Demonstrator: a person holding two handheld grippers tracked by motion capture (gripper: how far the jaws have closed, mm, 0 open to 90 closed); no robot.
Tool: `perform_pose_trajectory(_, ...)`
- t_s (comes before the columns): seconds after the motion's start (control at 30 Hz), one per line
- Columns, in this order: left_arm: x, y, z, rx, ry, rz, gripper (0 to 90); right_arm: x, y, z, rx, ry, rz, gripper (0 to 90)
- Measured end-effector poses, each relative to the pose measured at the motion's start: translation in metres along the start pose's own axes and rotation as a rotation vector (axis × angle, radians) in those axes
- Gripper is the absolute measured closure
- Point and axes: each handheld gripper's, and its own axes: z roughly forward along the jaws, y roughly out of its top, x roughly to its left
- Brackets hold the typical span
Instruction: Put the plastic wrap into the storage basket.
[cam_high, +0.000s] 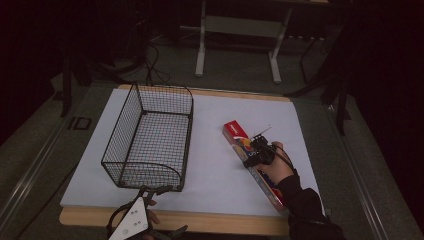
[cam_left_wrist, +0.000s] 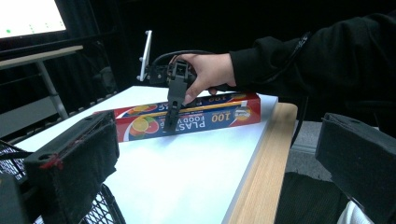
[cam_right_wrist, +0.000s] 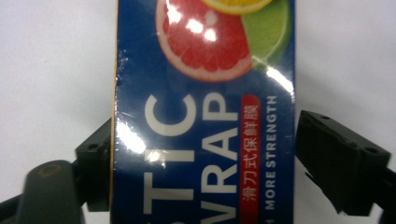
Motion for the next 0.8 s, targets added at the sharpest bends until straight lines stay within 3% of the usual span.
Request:
perform_pose_trajectory(0.17, 0.000, 0.000, 0.000, 0.001, 0.002, 0.001, 0.1, 0.002, 0.002, 0.000, 0.044, 0.050, -0.011, 30.4)
perform_pose_trajectory(0.3, 0.000, 0.000, 0.001, 0.003, 0.002, 0.004, 0.1, 0.003, 0.005, -0.002, 0.074, 0.047, -0.021, 38.3)
perform_pose_trajectory(0.53, 0.000, 0.000, 0.000, 0.003, 0.007, 0.000, 0.1, 0.001, 0.007, -0.005, 0.075, 0.031, -0.017, 39.3)
perform_pose_trajectory(0.67, 0.000, 0.000, 0.001, 0.007, 0.007, 0.006, 0.1, -0.004, 0.008, -0.010, 0.079, 0.048, -0.010, 39.5)
perform_pose_trajectory(0.8, 0.000, 0.000, 0.001, 0.008, 0.007, 0.006, 0.1, -0.007, 0.009, -0.020, 0.057, 0.040, -0.012, 39.5)
